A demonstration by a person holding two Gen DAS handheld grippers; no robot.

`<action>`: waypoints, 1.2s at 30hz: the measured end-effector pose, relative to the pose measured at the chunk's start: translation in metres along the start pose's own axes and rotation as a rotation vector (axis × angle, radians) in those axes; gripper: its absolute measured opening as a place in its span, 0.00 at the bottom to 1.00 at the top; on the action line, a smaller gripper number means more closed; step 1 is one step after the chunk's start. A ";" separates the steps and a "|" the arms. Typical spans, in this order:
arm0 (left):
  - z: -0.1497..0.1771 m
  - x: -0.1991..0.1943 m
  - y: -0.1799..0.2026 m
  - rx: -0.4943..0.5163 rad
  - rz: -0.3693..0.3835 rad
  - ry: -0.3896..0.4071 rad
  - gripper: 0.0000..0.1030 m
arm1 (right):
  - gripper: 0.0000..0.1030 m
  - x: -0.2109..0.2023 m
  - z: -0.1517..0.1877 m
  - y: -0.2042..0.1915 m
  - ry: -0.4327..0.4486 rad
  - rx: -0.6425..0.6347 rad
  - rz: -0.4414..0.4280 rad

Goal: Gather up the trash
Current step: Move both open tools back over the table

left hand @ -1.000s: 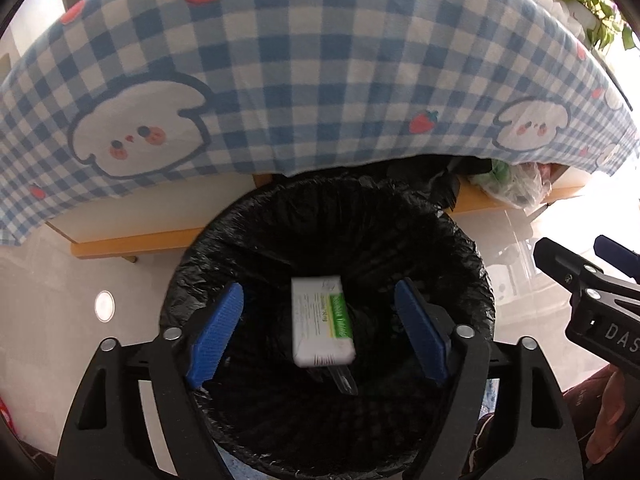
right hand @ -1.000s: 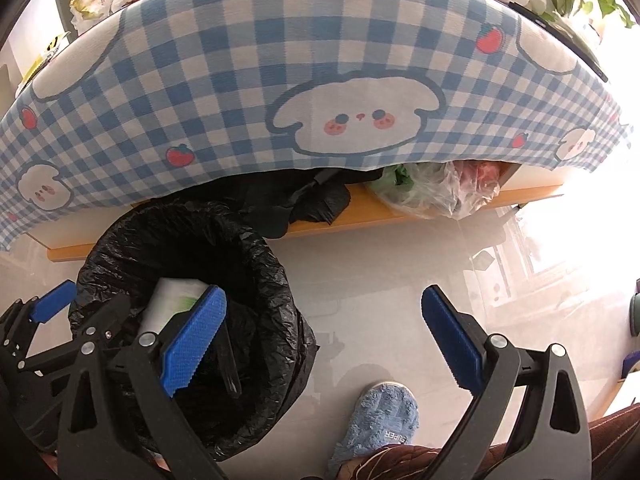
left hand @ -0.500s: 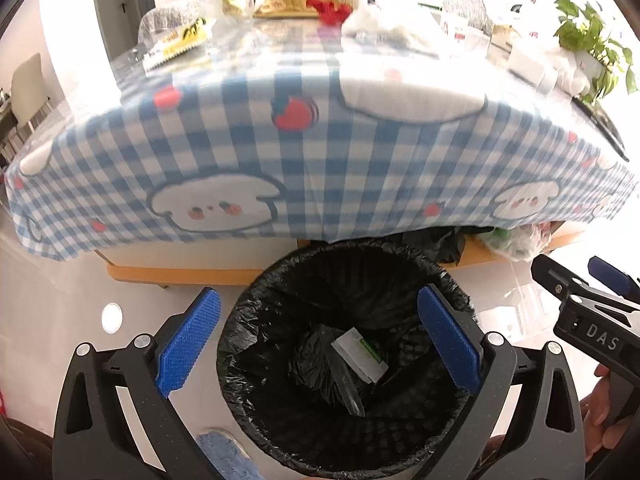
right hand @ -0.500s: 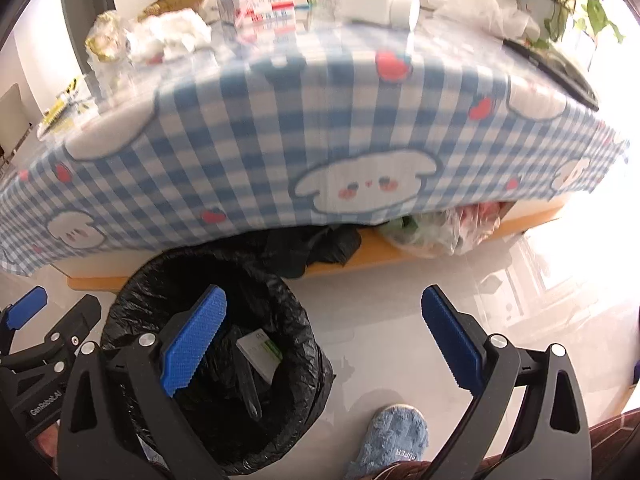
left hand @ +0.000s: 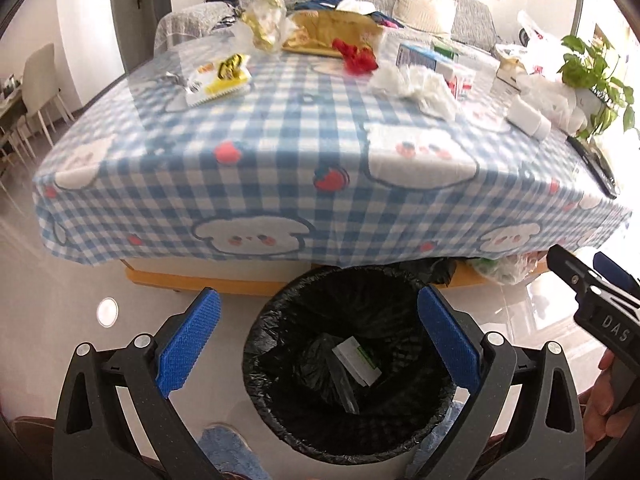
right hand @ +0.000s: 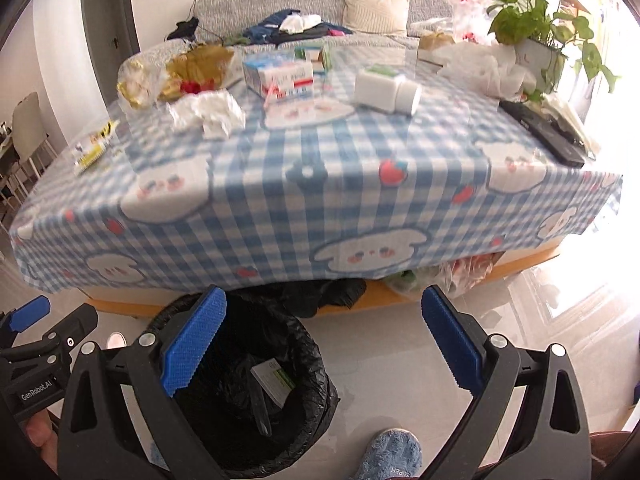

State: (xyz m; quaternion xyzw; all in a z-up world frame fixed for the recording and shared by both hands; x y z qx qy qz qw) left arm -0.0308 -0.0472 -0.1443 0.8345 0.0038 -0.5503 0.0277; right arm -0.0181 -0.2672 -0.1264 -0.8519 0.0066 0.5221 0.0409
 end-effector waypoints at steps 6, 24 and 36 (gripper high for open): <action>-0.010 -0.022 -0.006 0.000 0.009 0.012 0.94 | 0.91 -0.022 -0.014 0.004 0.034 -0.007 0.006; -0.049 -0.046 -0.040 -0.068 0.001 0.041 0.93 | 0.91 -0.043 -0.054 0.024 0.076 -0.005 0.027; -0.088 -0.043 -0.063 -0.097 -0.013 0.045 0.93 | 0.91 -0.033 -0.088 0.032 0.083 -0.009 0.041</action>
Point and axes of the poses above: each gripper's, at about its wrist camera, not at the fingertips, and x roughly the way its jaws point, y to its right, z to its underside, the point moved 6 cm from there along x, roughly the way its jaws point, and after that the axes turned 14 degrees about -y, right-handed, at the moved point
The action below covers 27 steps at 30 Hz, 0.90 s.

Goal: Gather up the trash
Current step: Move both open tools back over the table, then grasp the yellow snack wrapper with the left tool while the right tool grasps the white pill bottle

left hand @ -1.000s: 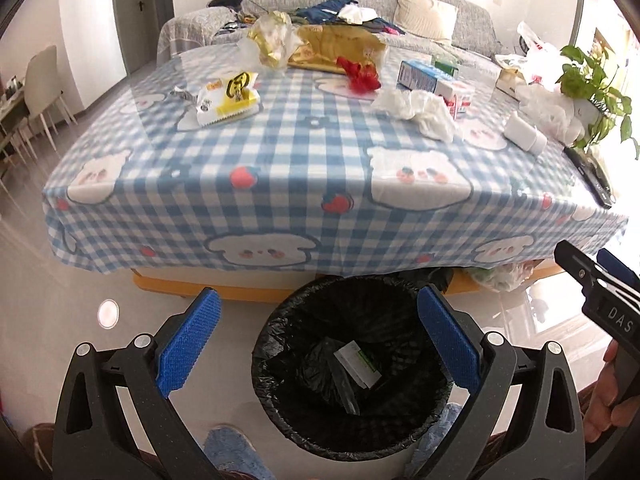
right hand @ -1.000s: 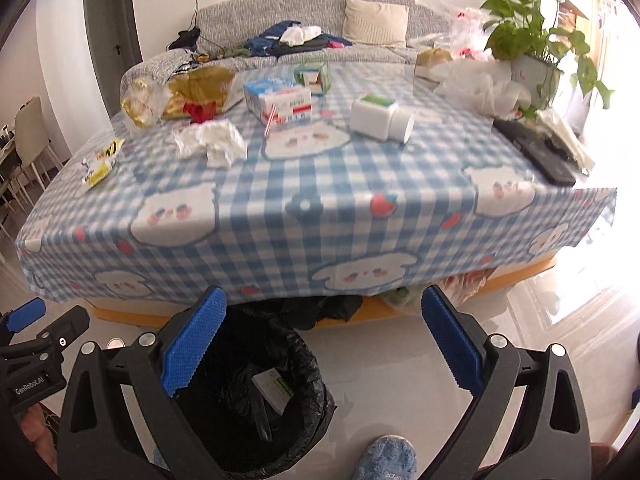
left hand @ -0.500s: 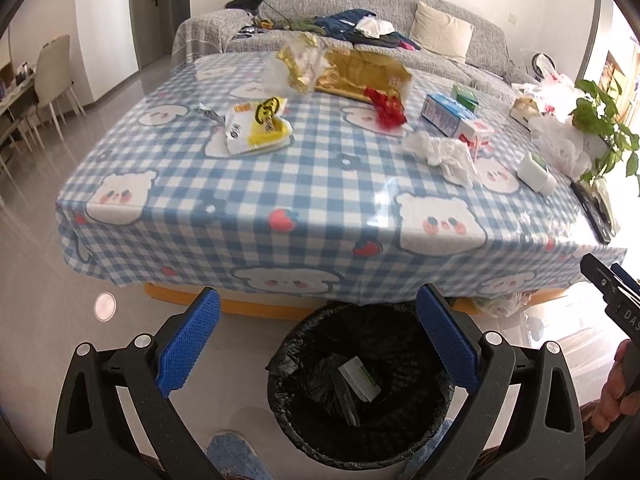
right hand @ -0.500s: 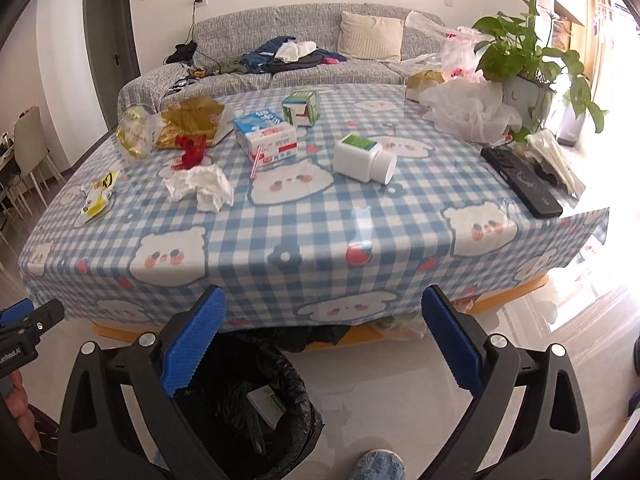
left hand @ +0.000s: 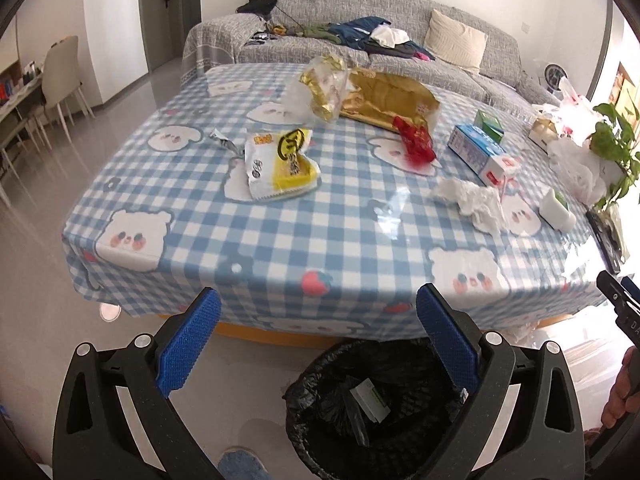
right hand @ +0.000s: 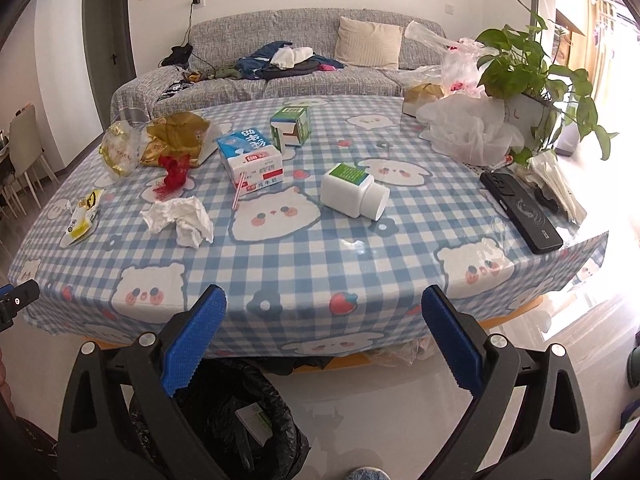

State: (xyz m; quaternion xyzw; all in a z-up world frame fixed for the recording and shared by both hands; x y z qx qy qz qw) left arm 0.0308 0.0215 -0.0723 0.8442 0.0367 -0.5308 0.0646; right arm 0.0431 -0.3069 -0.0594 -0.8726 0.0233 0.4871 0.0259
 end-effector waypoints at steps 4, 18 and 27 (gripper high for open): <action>-0.016 0.004 -0.005 -0.002 -0.010 0.001 0.93 | 0.91 0.011 -0.012 0.005 -0.007 0.010 0.001; -0.067 0.037 -0.015 0.002 -0.013 -0.039 0.93 | 0.91 0.057 -0.059 0.008 -0.047 -0.006 0.011; -0.104 0.071 -0.023 0.002 -0.060 -0.068 0.93 | 0.90 0.094 -0.087 0.025 -0.079 0.013 0.018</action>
Point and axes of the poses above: each gripper's, at about its wrist camera, not at the fingertips, and x roughly the way its jaws point, y to its right, z to its underside, the point moved 6 cm from there along x, roughly the way its jaws point, and after that the axes turned 14 degrees about -y, right-handed, at the moved point
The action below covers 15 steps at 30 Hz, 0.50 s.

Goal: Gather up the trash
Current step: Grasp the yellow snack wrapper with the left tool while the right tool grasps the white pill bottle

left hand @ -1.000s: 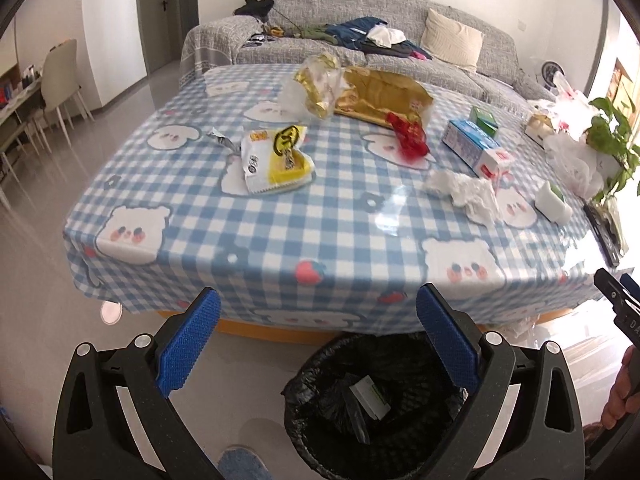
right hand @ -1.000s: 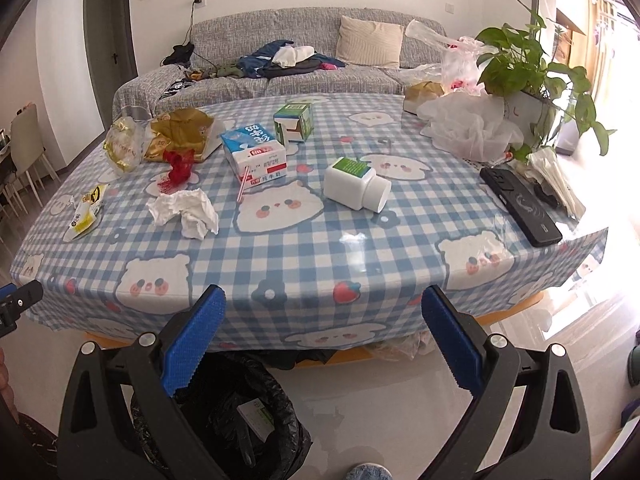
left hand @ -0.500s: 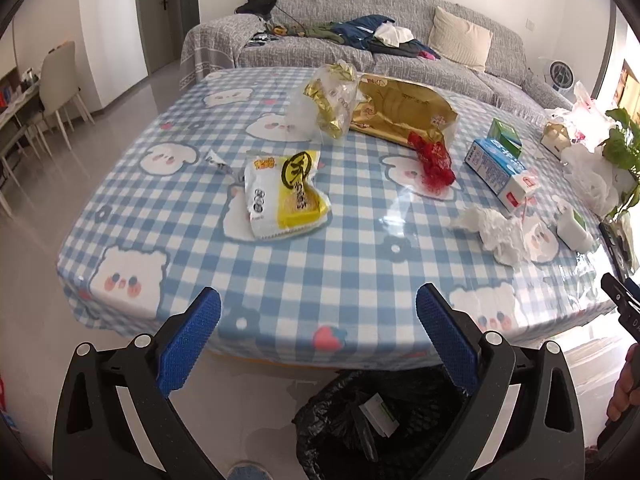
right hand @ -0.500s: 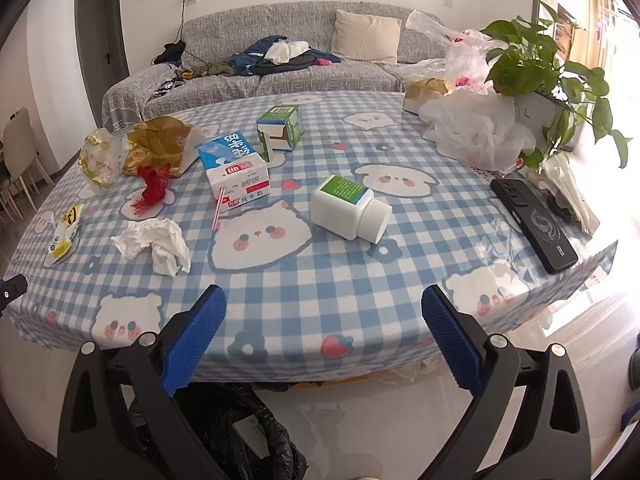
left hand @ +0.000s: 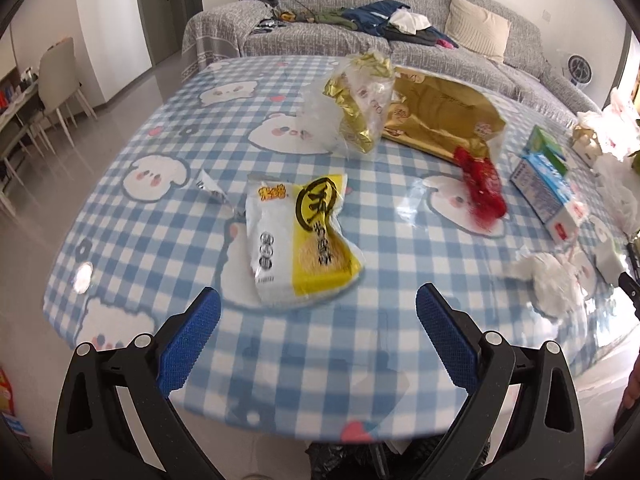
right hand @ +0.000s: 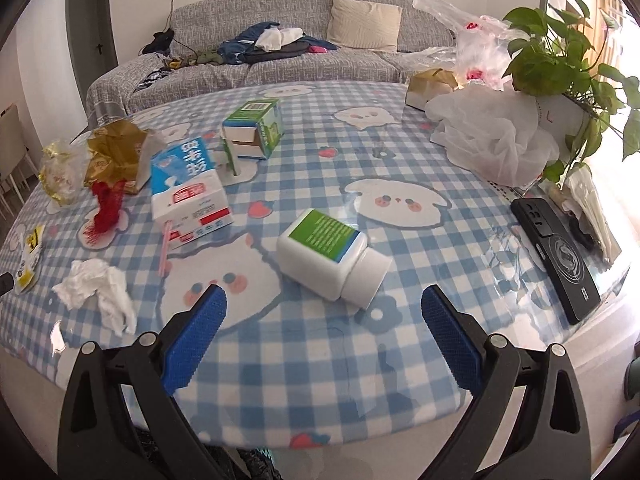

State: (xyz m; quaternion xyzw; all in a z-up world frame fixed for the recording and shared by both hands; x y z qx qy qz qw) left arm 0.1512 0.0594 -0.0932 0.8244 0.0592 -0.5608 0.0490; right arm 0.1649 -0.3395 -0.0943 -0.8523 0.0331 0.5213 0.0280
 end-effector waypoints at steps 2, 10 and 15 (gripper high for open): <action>-0.008 0.008 0.000 0.006 -0.006 -0.008 0.92 | 0.89 0.009 -0.004 0.003 -0.013 0.010 -0.007; -0.026 0.036 -0.009 -0.017 -0.007 -0.045 0.90 | 0.84 0.030 -0.018 -0.003 -0.030 0.004 -0.009; -0.034 0.047 -0.010 -0.027 -0.010 -0.056 0.87 | 0.77 0.037 -0.023 -0.005 -0.031 -0.002 -0.008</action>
Point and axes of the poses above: each gripper's, at about its wrist camera, not at the fingertips, and x roughly the way its jaws point, y to its right, z to its underside, the point moved 6 cm from there along x, roughly the way its jaws point, and after that the axes turned 14 degrees about -y, right-handed, at the moved point
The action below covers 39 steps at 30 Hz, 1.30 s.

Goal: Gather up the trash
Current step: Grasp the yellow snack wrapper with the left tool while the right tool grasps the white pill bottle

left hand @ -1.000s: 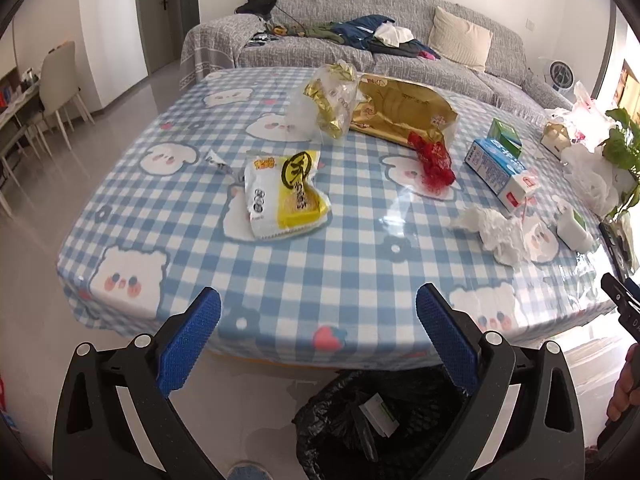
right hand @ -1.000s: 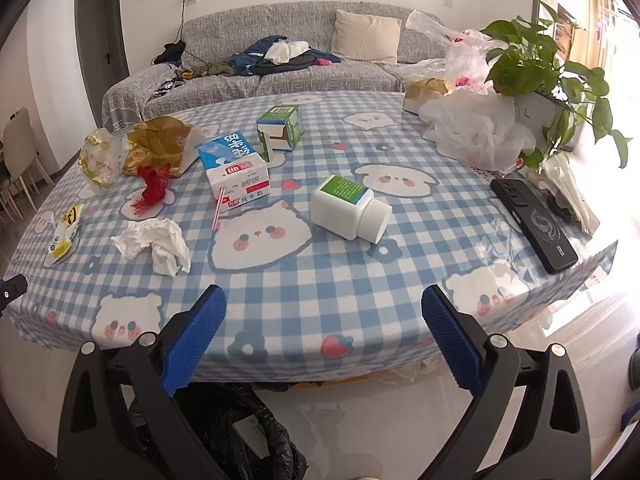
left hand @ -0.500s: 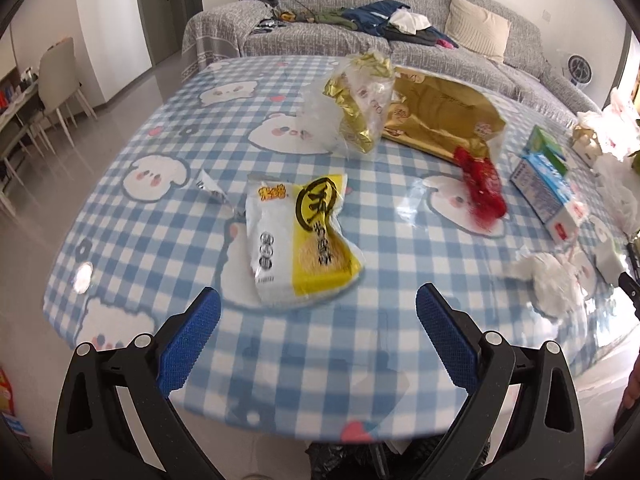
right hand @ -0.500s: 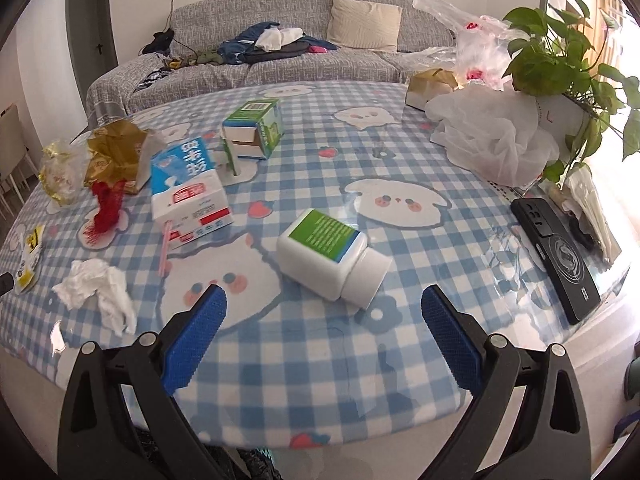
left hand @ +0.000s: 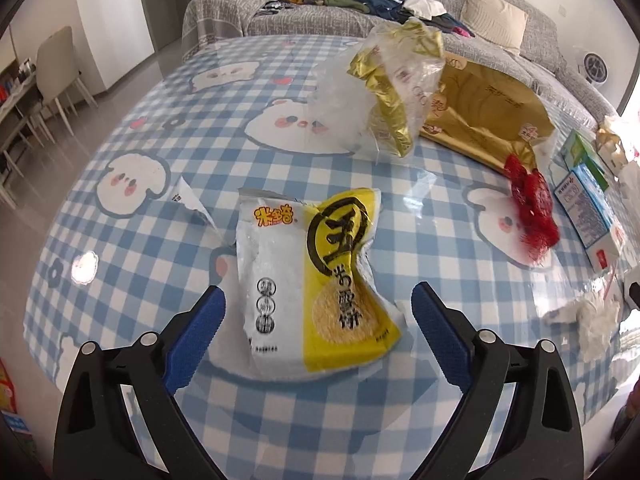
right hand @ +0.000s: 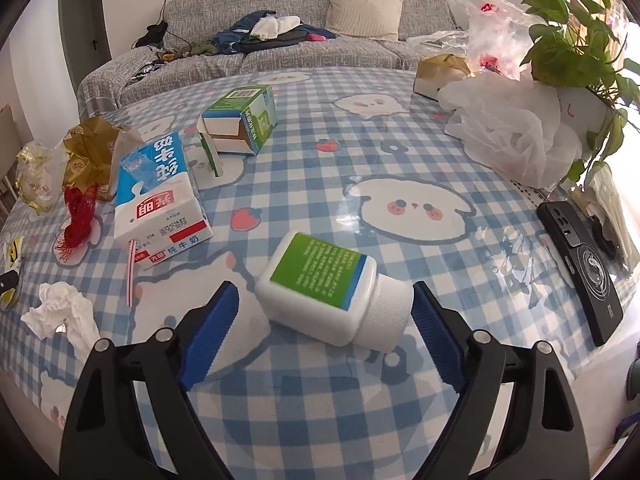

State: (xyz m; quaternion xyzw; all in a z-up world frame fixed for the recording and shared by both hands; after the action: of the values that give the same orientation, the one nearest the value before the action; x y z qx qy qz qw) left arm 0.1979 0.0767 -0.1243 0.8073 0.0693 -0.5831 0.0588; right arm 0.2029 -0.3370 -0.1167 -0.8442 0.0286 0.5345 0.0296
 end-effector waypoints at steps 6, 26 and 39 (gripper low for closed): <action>-0.010 0.008 -0.003 -0.014 -0.016 -0.008 0.79 | 0.63 0.010 -0.004 -0.002 -0.020 -0.009 -0.007; -0.013 -0.002 0.009 0.005 -0.002 0.018 0.31 | 0.63 0.009 -0.007 0.005 -0.004 0.019 -0.009; 0.006 -0.023 0.017 0.020 0.019 0.037 0.31 | 0.63 -0.003 0.000 0.000 0.007 0.012 -0.019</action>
State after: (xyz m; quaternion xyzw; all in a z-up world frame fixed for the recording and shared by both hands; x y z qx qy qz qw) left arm 0.1885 0.0582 -0.1042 0.8191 0.0571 -0.5682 0.0550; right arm 0.2017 -0.3365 -0.1137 -0.8462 0.0240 0.5309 0.0395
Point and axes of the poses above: each gripper's, at about its wrist camera, not at the fingertips, and x roughly the way its jaws point, y to its right, z to its underside, the point moved 6 cm from there along x, roughly the way its jaws point, and after that the axes turned 14 degrees about -y, right-handed, at the moved point
